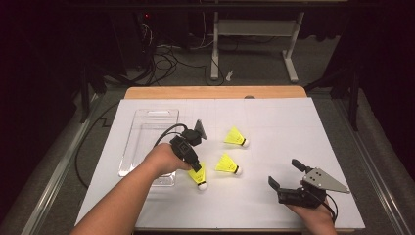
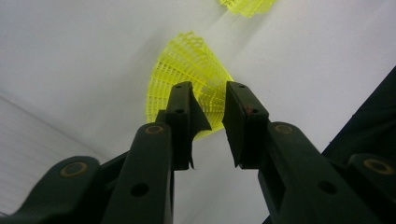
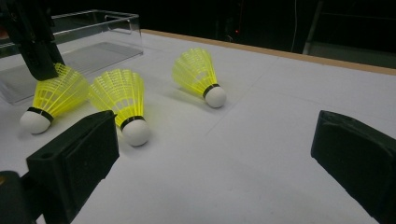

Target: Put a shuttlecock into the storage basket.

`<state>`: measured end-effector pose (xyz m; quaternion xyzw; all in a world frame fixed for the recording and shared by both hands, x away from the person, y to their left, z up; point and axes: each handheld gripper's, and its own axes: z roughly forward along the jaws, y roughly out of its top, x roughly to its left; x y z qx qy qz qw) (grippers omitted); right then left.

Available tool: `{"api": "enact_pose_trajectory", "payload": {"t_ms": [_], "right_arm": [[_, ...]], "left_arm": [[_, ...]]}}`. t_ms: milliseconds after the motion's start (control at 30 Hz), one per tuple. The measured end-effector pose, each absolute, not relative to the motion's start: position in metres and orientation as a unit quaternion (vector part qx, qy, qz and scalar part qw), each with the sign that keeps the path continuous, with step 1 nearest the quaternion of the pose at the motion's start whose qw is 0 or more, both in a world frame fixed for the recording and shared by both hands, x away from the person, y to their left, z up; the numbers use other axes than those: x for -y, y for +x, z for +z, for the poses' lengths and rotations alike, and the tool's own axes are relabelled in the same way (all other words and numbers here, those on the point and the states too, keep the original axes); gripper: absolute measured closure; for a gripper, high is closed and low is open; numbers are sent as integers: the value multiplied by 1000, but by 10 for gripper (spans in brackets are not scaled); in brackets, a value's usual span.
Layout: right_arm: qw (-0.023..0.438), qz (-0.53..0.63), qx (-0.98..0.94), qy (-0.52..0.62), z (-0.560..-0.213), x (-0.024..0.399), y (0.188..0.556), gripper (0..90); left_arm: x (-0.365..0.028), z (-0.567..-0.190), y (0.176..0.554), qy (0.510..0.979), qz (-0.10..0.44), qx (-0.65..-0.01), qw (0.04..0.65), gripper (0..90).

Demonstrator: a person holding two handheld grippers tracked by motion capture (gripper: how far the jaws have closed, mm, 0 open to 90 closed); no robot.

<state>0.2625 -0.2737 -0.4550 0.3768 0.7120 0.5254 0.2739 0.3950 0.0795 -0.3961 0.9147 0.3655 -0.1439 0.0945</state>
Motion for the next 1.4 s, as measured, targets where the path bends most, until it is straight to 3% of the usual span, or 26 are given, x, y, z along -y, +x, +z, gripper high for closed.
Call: {"api": "enact_pose_trajectory", "payload": {"t_ms": [467,1400], "right_arm": [[275,524,-712,379,-455,274,263,16],[277,521,-713,380,-456,272,262,17]], "left_arm": [[-84,-394,396,913,-152,-363,106,884],[-85,-377,383,915,-149,-352,133,898]]}}
